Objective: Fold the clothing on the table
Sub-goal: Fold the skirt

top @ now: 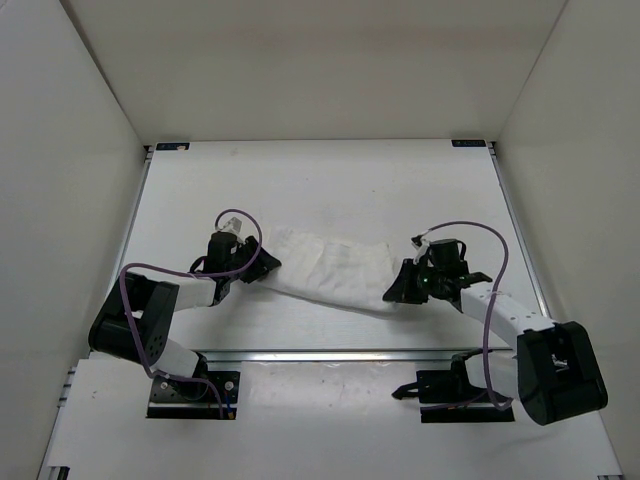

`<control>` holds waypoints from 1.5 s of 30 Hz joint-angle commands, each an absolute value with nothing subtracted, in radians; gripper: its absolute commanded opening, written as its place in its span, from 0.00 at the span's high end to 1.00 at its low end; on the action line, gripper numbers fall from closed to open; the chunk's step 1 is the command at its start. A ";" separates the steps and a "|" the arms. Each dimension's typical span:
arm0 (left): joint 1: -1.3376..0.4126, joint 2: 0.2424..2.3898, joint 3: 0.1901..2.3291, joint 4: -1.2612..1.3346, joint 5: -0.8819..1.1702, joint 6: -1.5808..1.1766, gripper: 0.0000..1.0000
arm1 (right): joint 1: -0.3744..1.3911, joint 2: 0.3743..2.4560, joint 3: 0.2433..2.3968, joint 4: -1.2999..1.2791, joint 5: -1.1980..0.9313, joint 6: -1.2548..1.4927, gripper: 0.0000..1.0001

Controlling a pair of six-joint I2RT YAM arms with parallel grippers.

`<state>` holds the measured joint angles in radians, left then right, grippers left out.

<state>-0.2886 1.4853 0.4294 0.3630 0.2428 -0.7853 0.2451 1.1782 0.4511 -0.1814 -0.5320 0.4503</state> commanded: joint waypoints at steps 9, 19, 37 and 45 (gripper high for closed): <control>-0.288 1.502 0.408 0.293 0.224 -0.769 0.47 | 0.201 1.069 0.500 -0.491 -0.433 0.505 0.74; -0.295 1.425 0.393 0.218 0.187 -0.764 0.48 | 0.232 1.288 0.569 -0.436 -0.296 0.503 1.00; -0.247 1.227 0.644 -0.024 0.251 -0.620 0.25 | 0.377 1.342 0.945 -0.476 -0.083 0.403 0.47; -0.287 1.017 0.488 -0.173 0.157 -0.696 0.23 | 0.243 1.221 0.849 -0.517 -0.130 0.443 0.37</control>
<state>-0.2726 1.0946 0.5785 -0.0536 0.1940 -0.6750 0.2852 1.2354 0.9009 -0.4862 -0.1318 0.4236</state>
